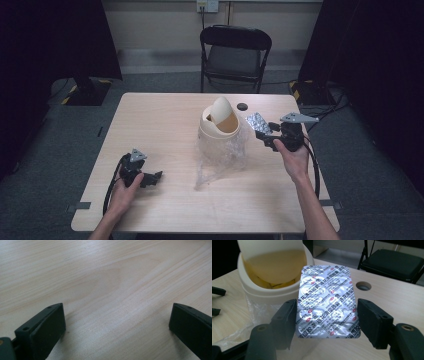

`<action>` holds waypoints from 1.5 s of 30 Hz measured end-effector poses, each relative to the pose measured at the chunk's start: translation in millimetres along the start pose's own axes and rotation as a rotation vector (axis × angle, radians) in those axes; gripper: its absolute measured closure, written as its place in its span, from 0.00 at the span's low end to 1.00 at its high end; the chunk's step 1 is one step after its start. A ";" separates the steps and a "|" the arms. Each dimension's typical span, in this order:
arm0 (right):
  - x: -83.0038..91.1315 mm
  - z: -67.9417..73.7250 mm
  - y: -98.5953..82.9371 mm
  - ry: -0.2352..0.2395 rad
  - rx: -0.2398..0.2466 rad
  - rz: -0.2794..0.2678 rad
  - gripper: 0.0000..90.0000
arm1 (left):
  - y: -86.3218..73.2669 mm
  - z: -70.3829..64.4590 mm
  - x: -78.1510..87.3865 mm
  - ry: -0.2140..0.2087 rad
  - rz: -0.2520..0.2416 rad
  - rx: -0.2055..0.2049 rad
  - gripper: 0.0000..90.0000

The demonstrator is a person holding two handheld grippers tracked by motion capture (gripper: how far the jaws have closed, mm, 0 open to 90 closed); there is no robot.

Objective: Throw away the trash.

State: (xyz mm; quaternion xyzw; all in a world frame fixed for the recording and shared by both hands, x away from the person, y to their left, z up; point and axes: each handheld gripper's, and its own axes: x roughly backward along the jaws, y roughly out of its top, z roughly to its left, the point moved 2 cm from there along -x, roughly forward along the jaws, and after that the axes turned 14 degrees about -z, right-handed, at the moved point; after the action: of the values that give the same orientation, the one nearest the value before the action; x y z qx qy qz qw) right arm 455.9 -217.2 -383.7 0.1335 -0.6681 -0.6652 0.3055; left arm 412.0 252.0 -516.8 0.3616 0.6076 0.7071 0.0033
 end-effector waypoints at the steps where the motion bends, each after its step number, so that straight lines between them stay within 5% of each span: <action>1: 0.7 3.6 4.8 0.010 0.007 -0.011 0.38 | 0.0 0.0 0.0 0.000 0.000 0.000 0.00; 10: -4.8 24.3 15.1 0.068 0.040 0.009 0.38 | 0.0 0.0 0.0 0.000 0.000 0.000 0.00; 23: -39.8 40.9 8.7 0.119 0.077 0.121 0.38 | 0.0 0.0 0.0 0.000 0.000 0.000 0.00; 45: -63.6 53.4 33.5 0.158 0.078 0.101 0.38 | 0.0 0.0 0.0 0.000 0.001 0.000 0.00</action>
State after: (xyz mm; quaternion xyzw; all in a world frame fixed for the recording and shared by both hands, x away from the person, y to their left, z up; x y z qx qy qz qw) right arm 481.7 -134.2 -362.0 0.1636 -0.6732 -0.6099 0.3848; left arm 412.0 252.1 -516.8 0.3619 0.6074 0.7072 0.0031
